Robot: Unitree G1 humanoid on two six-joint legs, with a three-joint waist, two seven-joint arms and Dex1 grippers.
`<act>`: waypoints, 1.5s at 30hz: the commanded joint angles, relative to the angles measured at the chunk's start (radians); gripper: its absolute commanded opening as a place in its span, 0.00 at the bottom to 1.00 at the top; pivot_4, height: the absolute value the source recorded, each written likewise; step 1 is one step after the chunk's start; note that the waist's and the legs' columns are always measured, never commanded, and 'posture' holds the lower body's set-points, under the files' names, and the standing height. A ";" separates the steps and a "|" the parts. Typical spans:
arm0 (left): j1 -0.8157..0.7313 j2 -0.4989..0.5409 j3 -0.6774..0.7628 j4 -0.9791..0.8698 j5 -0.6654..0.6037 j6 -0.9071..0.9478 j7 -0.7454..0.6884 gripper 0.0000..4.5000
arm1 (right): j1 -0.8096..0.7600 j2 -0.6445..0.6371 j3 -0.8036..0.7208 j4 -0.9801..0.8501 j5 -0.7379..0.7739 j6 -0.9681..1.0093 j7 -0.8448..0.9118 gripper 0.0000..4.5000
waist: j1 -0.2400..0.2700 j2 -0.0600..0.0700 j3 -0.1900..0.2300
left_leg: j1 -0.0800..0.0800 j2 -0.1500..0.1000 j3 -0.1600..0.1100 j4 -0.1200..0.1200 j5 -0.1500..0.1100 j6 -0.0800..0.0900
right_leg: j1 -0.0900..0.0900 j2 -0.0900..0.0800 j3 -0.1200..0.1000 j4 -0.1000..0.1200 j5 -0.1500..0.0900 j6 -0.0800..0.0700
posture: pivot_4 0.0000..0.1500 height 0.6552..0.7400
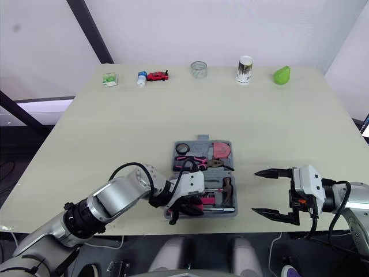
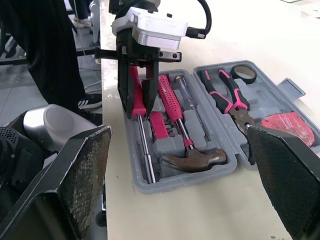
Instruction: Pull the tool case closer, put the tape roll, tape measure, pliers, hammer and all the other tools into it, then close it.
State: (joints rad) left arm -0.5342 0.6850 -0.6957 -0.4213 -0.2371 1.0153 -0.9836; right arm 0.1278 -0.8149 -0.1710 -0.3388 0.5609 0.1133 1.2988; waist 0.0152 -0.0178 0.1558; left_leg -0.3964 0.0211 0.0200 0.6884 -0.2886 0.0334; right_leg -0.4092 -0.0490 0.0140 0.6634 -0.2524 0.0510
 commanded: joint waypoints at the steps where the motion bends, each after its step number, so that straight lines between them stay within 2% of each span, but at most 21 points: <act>1: 0.003 -0.008 -0.011 -0.018 -0.002 -0.026 -0.010 0.13 | 0.000 -0.004 -0.021 -0.031 0.023 0.001 -0.003 1.00 | 0.000 0.000 0.000 | 0.000 0.000 0.000 0.000 0.000 0.000 | 0.000 0.000 0.000 0.000 0.000 0.000 | 1.00 1.00; 2: 0.003 -0.008 -0.011 -0.017 -0.001 -0.028 -0.010 0.13 | 0.000 -0.004 -0.021 -0.031 0.023 0.001 -0.003 1.00 | 0.000 0.000 0.000 | 0.000 0.000 0.000 0.000 0.000 0.000 | 0.000 0.000 0.000 0.000 0.000 0.000 | 1.00 1.00; 4: 0.004 -0.010 -0.008 -0.015 0.001 -0.031 -0.006 0.36 | -0.001 -0.002 -0.019 -0.027 0.021 -0.001 -0.002 1.00 | 0.000 0.000 0.000 | 0.000 0.000 0.000 0.000 0.000 0.000 | 0.000 0.000 0.000 0.000 0.000 0.000 | 1.00 1.00; 8: 0.004 -0.004 -0.011 -0.014 0.016 -0.046 -0.001 0.71 | 0.000 -0.001 -0.018 -0.028 0.020 -0.001 -0.002 1.00 | -0.001 0.000 0.000 | 0.000 0.000 0.000 0.000 0.000 0.000 | 0.000 0.000 0.000 0.000 0.000 0.000 | 1.00 1.00; 16: 0.006 0.017 0.026 -0.034 0.004 -0.044 -0.012 0.71 | -0.014 0.006 -0.005 -0.024 0.015 -0.002 -0.006 1.00 | -0.001 0.000 0.000 | 0.000 0.000 0.000 0.000 0.000 0.000 | 0.000 0.000 0.000 0.000 0.000 0.000 | 1.00 1.00; 19: 0.018 0.019 0.085 -0.027 -0.029 -0.061 -0.020 0.71 | -0.018 0.008 -0.001 -0.025 0.014 -0.001 -0.009 1.00 | -0.001 0.000 0.000 | 0.000 0.000 0.000 0.000 0.000 0.000 | 0.000 0.000 0.000 0.000 0.000 0.000 | 1.00 1.00; 22: 0.064 -0.008 0.187 0.012 -0.078 -0.159 -0.033 0.71 | -0.026 0.010 0.004 -0.020 0.011 -0.002 -0.010 1.00 | -0.001 0.000 0.000 | 0.000 0.000 0.000 0.000 0.000 0.000 | 0.000 0.000 0.000 0.000 0.000 0.000 | 1.00 1.00; 24: 0.083 -0.005 0.206 0.040 -0.073 -0.281 -0.071 0.71 | -0.032 0.012 0.008 -0.017 0.010 -0.003 -0.010 1.00 | -0.001 0.000 0.000 | 0.000 0.001 0.000 0.000 0.000 0.000 | 0.000 0.000 0.000 0.000 0.000 0.000 | 1.00 1.00; 29: 0.145 0.001 0.271 0.082 -0.112 -0.388 -0.126 0.71 | -0.038 0.026 0.023 -0.003 0.002 -0.018 -0.006 1.00 | -0.001 0.000 0.000 | 0.000 0.000 0.000 0.000 0.000 0.000 | 0.000 0.000 0.000 0.000 0.000 0.000 | 1.00 1.00; 30: 0.166 -0.002 0.289 0.090 -0.128 -0.418 -0.141 0.62 | -0.038 0.028 0.025 -0.001 0.001 -0.021 -0.006 1.00 | -0.001 0.000 0.000 | 0.000 0.000 0.000 0.000 0.000 0.000 | 0.000 0.000 0.000 0.000 0.000 0.000 | 1.00 1.00; 31: 0.185 -0.002 0.300 0.097 -0.133 -0.452 -0.159 0.59 | -0.039 0.028 0.026 0.000 0.001 -0.023 -0.006 1.00 | -0.003 0.000 0.000 | 0.000 0.001 0.000 0.000 0.000 0.000 | 0.000 0.000 0.000 0.000 0.000 0.000 | 1.00 1.00; 32: 0.202 -0.006 0.309 0.111 -0.128 -0.496 -0.169 0.47 | -0.041 0.030 0.028 0.002 0.000 -0.025 -0.006 1.00 | -0.003 0.000 0.000 | 0.000 0.001 0.000 0.000 0.000 0.000 | 0.000 0.000 0.000 0.000 0.000 0.000 | 1.00 1.00; 33: 0.219 -0.012 0.316 0.129 -0.122 -0.550 -0.182 0.47 | -0.042 0.031 0.030 0.004 -0.001 -0.027 -0.006 1.00 | -0.002 0.000 0.000 | 0.000 0.001 0.000 0.000 0.000 0.000 | 0.000 0.000 0.000 0.000 0.000 0.000 | 1.00 1.00; 34: 0.231 -0.015 0.319 0.144 -0.113 -0.595 -0.191 0.33 | -0.043 0.032 0.031 0.005 -0.002 -0.028 -0.006 1.00 | -0.002 0.000 0.000 | 0.000 0.001 0.000 0.000 0.000 0.000 | 0.000 0.000 0.000 0.000 0.000 0.000 | 1.00 1.00; 36: 0.244 -0.020 0.321 0.164 -0.102 -0.648 -0.207 0.24 | -0.046 0.033 0.032 0.006 -0.004 -0.028 -0.006 1.00 | -0.001 0.000 0.000 | 0.001 0.001 0.000 0.000 0.000 0.000 | 0.000 0.000 0.000 0.000 0.000 0.000 | 1.00 1.00; 37: 0.249 -0.022 0.321 0.172 -0.099 -0.660 -0.210 0.10 | -0.047 0.033 0.033 0.006 -0.004 -0.028 -0.007 1.00 | 0.000 0.000 0.000 | 0.001 0.001 0.000 0.000 0.000 0.000 | 0.000 0.000 0.000 0.000 0.000 0.000 | 1.00 1.00; 38: 0.256 -0.029 0.322 0.181 -0.100 -0.679 -0.215 0.01 | -0.049 0.034 0.034 0.004 -0.005 -0.026 -0.009 1.00 | 0.000 0.000 0.000 | 0.001 0.001 0.000 0.000 0.000 0.000 | 0.000 0.000 0.000 0.000 0.000 0.000 | 1.00 1.00; 45: 0.300 -0.062 0.322 0.271 -0.085 -0.812 -0.258 0.01 | -0.049 0.034 0.032 -0.008 -0.003 -0.020 -0.021 1.00 | -0.003 0.000 0.000 | 0.001 0.001 0.000 0.000 0.000 0.000 | 0.000 0.000 0.000 0.000 0.000 0.000 | 1.00 1.00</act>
State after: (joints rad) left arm -0.2405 0.6258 -0.3847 -0.1589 -0.3268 0.2476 -1.2233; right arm 0.0832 -0.7799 -0.1271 -0.3262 0.5485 0.1033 1.2797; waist 0.0127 -0.0173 0.1555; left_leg -0.3958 0.0218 0.0203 0.6884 -0.2886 0.0334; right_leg -0.4092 -0.0490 0.0139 0.6638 -0.2523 0.0508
